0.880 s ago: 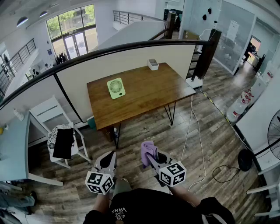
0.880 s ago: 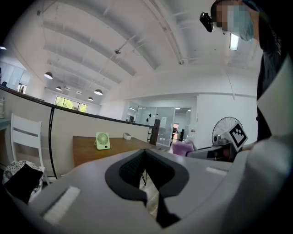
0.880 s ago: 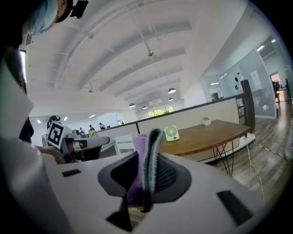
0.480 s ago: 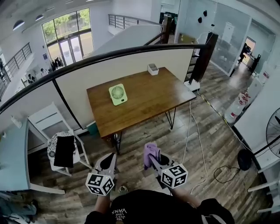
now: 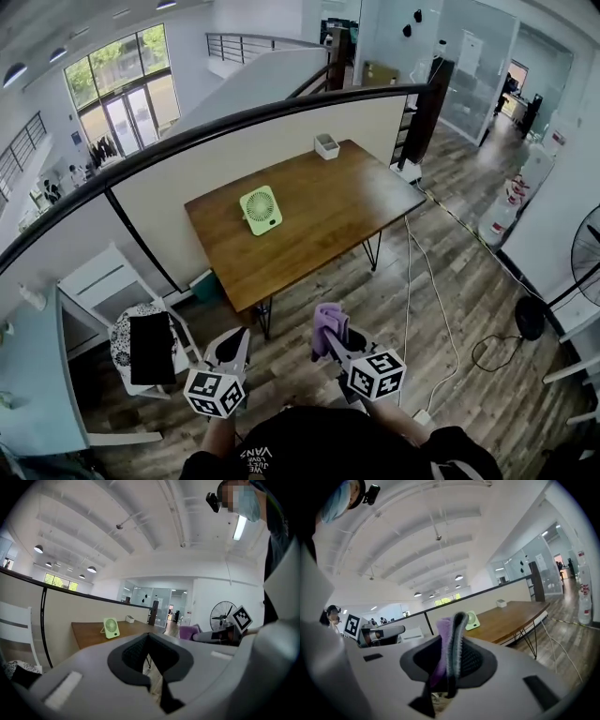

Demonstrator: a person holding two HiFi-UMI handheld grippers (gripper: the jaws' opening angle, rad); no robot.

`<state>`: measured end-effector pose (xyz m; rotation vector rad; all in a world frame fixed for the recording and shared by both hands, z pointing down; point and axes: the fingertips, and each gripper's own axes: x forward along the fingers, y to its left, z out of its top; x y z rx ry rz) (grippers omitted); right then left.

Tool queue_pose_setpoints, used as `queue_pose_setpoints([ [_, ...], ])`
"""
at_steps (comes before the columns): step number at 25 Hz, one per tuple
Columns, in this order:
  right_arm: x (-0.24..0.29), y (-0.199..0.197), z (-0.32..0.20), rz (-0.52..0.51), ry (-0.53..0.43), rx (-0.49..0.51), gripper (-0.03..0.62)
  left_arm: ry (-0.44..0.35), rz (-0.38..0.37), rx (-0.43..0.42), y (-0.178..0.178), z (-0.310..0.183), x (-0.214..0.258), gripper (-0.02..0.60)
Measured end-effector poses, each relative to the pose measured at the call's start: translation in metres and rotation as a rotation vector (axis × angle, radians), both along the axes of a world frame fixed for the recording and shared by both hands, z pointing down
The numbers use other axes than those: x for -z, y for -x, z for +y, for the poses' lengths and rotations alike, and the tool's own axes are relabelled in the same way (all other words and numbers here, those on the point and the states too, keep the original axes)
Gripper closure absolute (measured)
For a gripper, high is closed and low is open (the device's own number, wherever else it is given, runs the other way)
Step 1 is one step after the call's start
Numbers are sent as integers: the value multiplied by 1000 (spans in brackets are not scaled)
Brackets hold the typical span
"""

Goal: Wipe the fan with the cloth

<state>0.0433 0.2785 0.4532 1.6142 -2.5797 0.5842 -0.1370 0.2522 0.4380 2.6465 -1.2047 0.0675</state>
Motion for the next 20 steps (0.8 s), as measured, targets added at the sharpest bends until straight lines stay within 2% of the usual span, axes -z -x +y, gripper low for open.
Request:
queue_pose_setpoints([
  [5, -5, 9, -17, 21, 11, -37, 502, 28, 1, -32, 11, -25, -12, 571],
  [10, -5, -2, -52, 31, 13, -48, 502, 50, 2, -53, -2, -55, -20, 571],
  [20, -13, -32, -141, 32, 40, 62, 502, 61, -9, 22, -41, -136, -18, 571],
])
